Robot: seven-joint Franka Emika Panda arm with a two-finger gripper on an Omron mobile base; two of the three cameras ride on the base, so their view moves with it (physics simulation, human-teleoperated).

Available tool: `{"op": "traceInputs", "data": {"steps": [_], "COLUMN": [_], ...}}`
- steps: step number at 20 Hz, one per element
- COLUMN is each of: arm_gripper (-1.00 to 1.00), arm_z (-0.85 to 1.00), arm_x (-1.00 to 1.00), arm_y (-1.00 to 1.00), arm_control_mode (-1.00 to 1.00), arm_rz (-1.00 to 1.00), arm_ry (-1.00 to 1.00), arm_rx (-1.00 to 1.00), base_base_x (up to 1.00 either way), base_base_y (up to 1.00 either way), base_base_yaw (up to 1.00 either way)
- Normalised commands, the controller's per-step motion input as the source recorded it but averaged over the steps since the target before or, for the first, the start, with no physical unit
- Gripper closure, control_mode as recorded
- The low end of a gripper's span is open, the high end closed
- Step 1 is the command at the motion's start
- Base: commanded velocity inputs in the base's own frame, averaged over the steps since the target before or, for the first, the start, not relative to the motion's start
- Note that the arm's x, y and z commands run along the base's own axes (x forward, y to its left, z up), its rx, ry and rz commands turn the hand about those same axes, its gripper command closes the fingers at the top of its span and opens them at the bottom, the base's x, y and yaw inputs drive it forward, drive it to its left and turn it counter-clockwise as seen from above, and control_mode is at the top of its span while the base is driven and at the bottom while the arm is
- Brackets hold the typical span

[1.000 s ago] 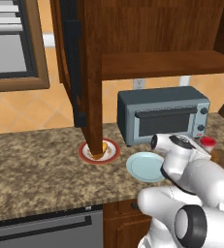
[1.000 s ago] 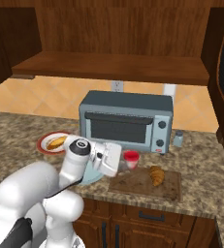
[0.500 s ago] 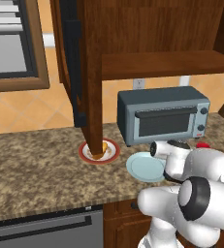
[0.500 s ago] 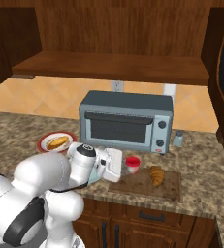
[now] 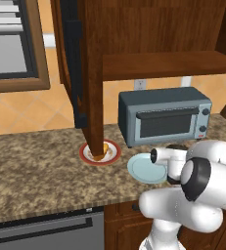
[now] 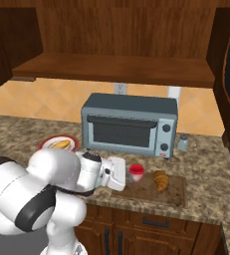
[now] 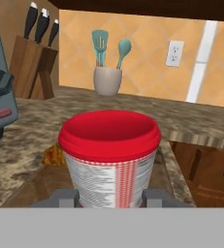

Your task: From the different types of pastries on the counter, select a croissant and place it on the cutting board. Then retrieve a jar of jam from the cabinet and place it alongside the croissant on the cutting board.

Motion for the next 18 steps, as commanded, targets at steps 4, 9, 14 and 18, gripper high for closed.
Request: {"op": "traceInputs", "data": {"steps": [4, 9, 14, 18], "arm_gripper": [1.00, 1.00, 1.00, -1.00], "arm_z": [-0.17, -0.32, -0.28, -0.29], "arm_x": [0.03, 0.00, 0.00, 0.00], "arm_y": [-0.17, -0.03, -0.01, 0.00], "arm_control_mode": [-1.00, -1.00, -1.00, -1.00], "arm_rz": [0.02, 0.02, 0.03, 0.05], "arm_ry": [-0.01, -0.01, -0.07, -0.14], "arm_rx": [0.00, 0.00, 0.00, 0.00], "base_base_x": [0.00, 0.00, 0.00, 0.00], "base_base_y": [0.00, 0.00, 0.00, 0.00], "base_base_yaw": [0.00, 0.00, 0.00, 0.00]}}
